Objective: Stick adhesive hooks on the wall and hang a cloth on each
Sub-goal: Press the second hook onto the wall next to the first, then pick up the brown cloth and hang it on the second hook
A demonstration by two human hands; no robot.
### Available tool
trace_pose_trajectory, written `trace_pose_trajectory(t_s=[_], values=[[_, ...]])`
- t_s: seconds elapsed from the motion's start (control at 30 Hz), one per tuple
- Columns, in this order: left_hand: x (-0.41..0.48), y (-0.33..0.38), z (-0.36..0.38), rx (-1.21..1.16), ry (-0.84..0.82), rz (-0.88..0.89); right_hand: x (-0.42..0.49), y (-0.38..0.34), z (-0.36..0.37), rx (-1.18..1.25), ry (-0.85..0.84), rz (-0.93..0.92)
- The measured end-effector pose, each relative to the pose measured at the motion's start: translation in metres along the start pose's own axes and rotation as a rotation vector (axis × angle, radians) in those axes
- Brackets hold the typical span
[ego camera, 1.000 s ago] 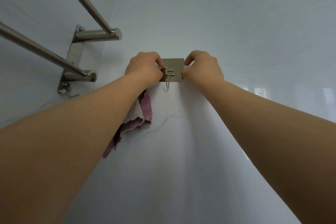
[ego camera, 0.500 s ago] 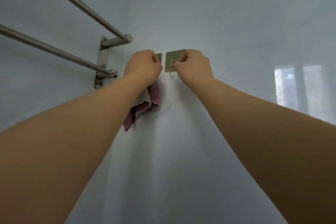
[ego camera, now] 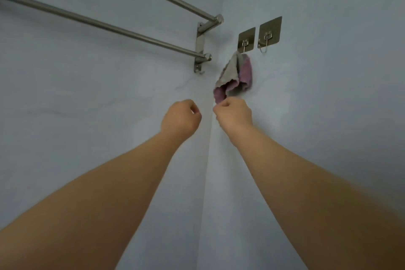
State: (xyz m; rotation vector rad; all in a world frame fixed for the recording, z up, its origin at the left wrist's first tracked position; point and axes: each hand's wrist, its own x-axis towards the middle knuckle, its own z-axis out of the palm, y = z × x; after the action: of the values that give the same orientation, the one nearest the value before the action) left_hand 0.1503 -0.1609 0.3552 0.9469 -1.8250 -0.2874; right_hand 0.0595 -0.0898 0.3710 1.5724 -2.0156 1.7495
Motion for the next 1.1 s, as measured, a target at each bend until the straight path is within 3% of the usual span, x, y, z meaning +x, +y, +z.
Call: trace_pose_trajectory(t_s=[0.37,0.63,0.97,1.1], values=[[-0.117,-0.176,-0.044,0.288,-0.076,-0.424,-0.118,0.049,0.169,0.163,-0.459,0.255],[-0.205,-0.29,-0.068,0.41,-0.244,-0.689,-0.205,0.09,0.268,0.13,-0.728,0.408],[-0.273,-0.393,-0.086,0.529,-0.487,-0.923,-0.266,0.121,0.362,-0.074,-1.036,0.39],[-0.291,-0.415,-0.079,0.546,-0.575,-0.936,-0.282,0.124,0.384,-0.138,-1.098,0.377]])
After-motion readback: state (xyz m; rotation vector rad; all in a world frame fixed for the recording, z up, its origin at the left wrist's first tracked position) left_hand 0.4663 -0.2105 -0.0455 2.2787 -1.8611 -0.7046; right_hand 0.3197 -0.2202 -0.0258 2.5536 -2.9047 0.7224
